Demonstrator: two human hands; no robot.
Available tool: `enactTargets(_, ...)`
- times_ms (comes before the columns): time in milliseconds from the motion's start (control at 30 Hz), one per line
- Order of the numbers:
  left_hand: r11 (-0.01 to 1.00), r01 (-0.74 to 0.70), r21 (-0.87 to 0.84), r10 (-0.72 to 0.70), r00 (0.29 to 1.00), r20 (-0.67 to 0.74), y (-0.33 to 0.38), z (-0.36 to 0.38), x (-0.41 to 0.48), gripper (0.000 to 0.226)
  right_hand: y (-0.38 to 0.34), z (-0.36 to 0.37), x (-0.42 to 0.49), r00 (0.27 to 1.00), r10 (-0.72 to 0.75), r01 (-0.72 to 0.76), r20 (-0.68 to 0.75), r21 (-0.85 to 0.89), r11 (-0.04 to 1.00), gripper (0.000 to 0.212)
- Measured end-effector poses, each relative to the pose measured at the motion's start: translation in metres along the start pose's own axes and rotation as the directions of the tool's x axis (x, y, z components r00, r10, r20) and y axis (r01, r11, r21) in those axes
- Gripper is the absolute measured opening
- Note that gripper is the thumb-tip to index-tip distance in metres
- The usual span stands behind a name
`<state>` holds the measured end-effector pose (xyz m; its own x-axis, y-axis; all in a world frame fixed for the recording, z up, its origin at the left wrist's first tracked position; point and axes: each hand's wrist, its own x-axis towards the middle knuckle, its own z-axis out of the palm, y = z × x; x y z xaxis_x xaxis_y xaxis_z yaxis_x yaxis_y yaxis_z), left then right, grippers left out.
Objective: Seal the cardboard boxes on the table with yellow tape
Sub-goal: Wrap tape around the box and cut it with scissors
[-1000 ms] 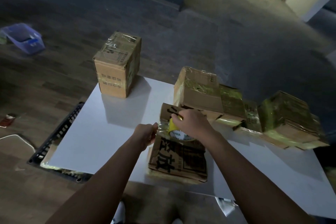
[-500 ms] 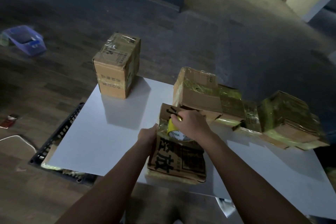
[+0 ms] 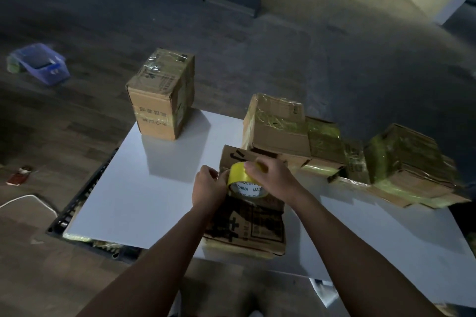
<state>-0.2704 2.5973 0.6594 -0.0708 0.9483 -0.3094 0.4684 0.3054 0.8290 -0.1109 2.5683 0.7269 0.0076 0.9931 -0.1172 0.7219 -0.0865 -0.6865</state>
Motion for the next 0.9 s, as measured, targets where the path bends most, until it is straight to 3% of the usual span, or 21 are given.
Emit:
enactTargets(233, 0.994, -0.037, 0.1, 0.041, 0.999, -0.032, 0.003, -0.002, -0.002, 0.029, 0.016, -0.033, -0.003, 1.0, 0.002, -0.004, -0.007, -0.381, 0.924, 0.053)
enactTargets(300, 0.971, -0.147, 0.188, 0.167, 0.981, -0.094, 0.005, -0.002, -0.007, 0.028, 0.015, -0.025, -0.008, 0.996, -0.035, 0.001, -0.079, -0.385, 0.923, 0.052)
enactTargets(333, 0.915, -0.287, 0.283, 0.332, 0.935, -0.122, 0.004, -0.003, -0.008, 0.031, 0.012, -0.021, -0.008, 0.992, -0.046, 0.0, -0.118, -0.361, 0.932, 0.051)
enactTargets(400, 0.65, -0.579, 0.492, 0.654, 0.756, 0.026, -0.001, -0.005, -0.012, 0.043, 0.011, -0.014, -0.01, 0.985, -0.05, -0.003, -0.163, -0.311, 0.95, 0.05)
enactTargets(467, 0.38, -0.739, 0.556, 0.766, 0.589, 0.259, -0.01, 0.001, -0.018, 0.051, 0.017, -0.014, -0.012, 0.981, -0.036, -0.008, -0.188, -0.23, 0.973, 0.046)
enactTargets(533, 0.345, -0.764, 0.545, 0.7, 0.597, 0.392, -0.016, 0.007, -0.03, 0.055, 0.025, -0.018, -0.016, 0.979, 0.015, -0.03, -0.202, -0.072, 0.997, 0.041)
enactTargets(633, 0.296, -0.731, 0.615, 0.557, 0.655, 0.511, -0.015, 0.005, -0.038, 0.085, 0.033, -0.02, -0.022, 0.976, 0.107, -0.08, -0.191, 0.143, 0.987, 0.033)
enactTargets(733, 0.295, -0.725, 0.623, 0.46, 0.679, 0.572, -0.013, 0.003, -0.039, 0.103, 0.042, -0.016, -0.028, 0.974, 0.144, -0.094, -0.173, 0.269, 0.959, 0.05)
enactTargets(800, 0.297, -0.711, 0.637, 0.429, 0.695, 0.577, -0.012, 0.002, -0.039, 0.103, 0.043, -0.019, -0.029, 0.978, 0.129, -0.091, -0.167, 0.219, 0.971, 0.06)
enactTargets(900, 0.308, -0.691, 0.654, 0.422, 0.715, 0.557, -0.011, 0.003, -0.038, 0.099, 0.038, -0.038, -0.024, 0.983, 0.054, -0.067, -0.176, -0.072, 0.995, 0.046)
